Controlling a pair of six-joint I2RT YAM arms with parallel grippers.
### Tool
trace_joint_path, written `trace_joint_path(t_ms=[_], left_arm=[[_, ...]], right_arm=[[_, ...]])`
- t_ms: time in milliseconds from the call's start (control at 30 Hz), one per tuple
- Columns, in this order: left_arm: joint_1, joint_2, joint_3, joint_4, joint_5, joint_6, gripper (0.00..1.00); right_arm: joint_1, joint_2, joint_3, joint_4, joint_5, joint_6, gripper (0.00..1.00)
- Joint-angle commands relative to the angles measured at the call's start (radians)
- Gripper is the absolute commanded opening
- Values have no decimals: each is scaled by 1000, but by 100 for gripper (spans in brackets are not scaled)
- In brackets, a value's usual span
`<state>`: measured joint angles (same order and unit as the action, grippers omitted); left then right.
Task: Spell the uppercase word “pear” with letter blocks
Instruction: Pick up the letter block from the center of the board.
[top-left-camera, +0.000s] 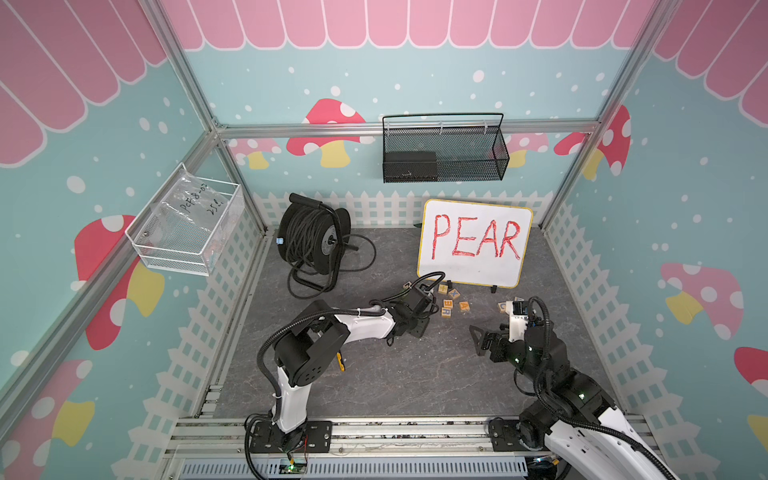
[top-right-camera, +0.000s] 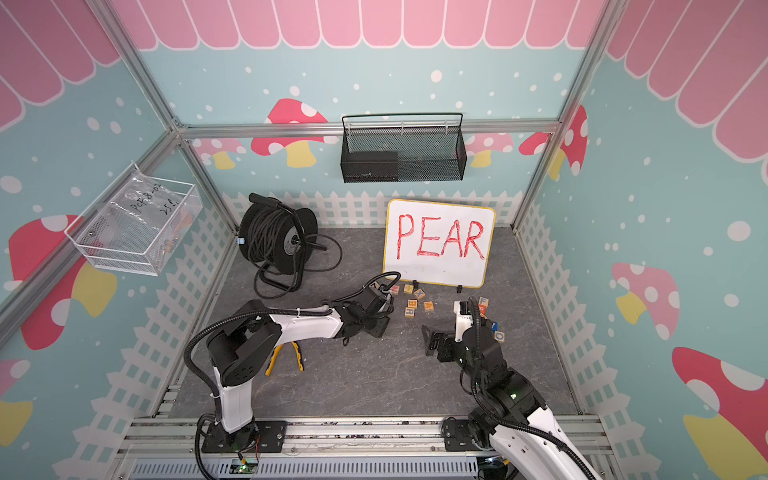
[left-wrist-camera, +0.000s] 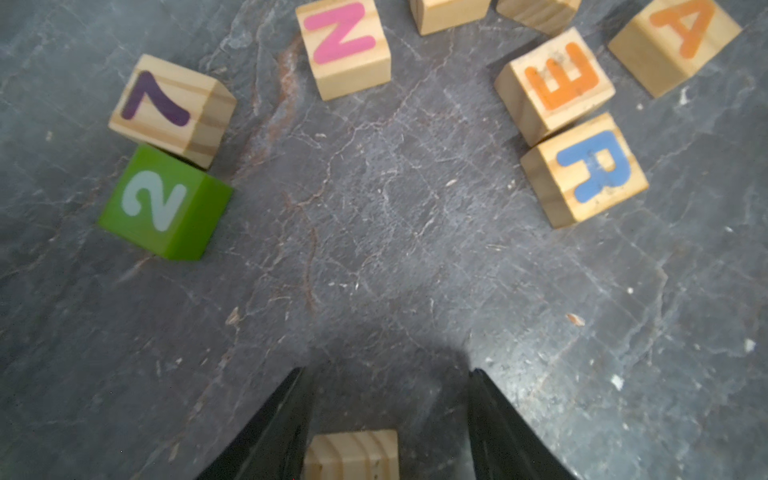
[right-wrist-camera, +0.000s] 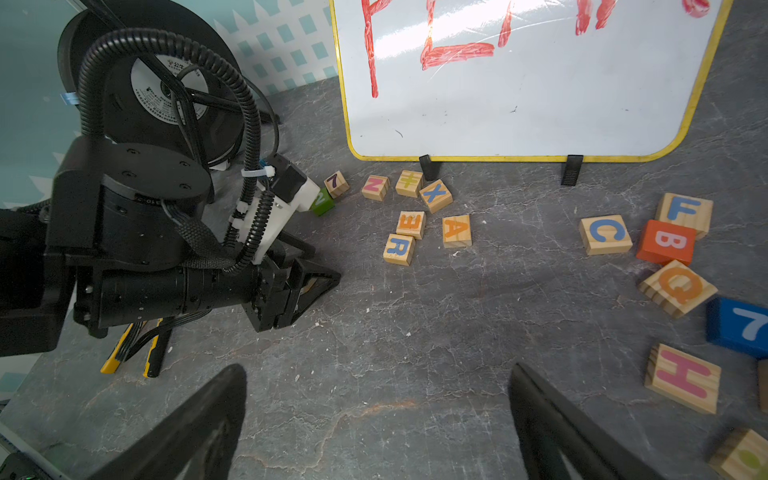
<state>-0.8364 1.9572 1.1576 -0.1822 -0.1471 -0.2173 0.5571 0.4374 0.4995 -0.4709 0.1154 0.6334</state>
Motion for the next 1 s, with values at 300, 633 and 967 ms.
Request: trace_joint_path(t_ms=[300, 633, 967], left_arm=[[-23, -35, -15, -121, -138, -91, 61], [-36, -38, -7, -173, -150, -144, 47], [-48, -118, -11, -194, -126, -184, 33]], right_arm=[[2, 4, -11, 3, 7, 0, 100], [3, 5, -10, 3, 6, 0, 100], [2, 9, -11, 5, 12, 3, 100]])
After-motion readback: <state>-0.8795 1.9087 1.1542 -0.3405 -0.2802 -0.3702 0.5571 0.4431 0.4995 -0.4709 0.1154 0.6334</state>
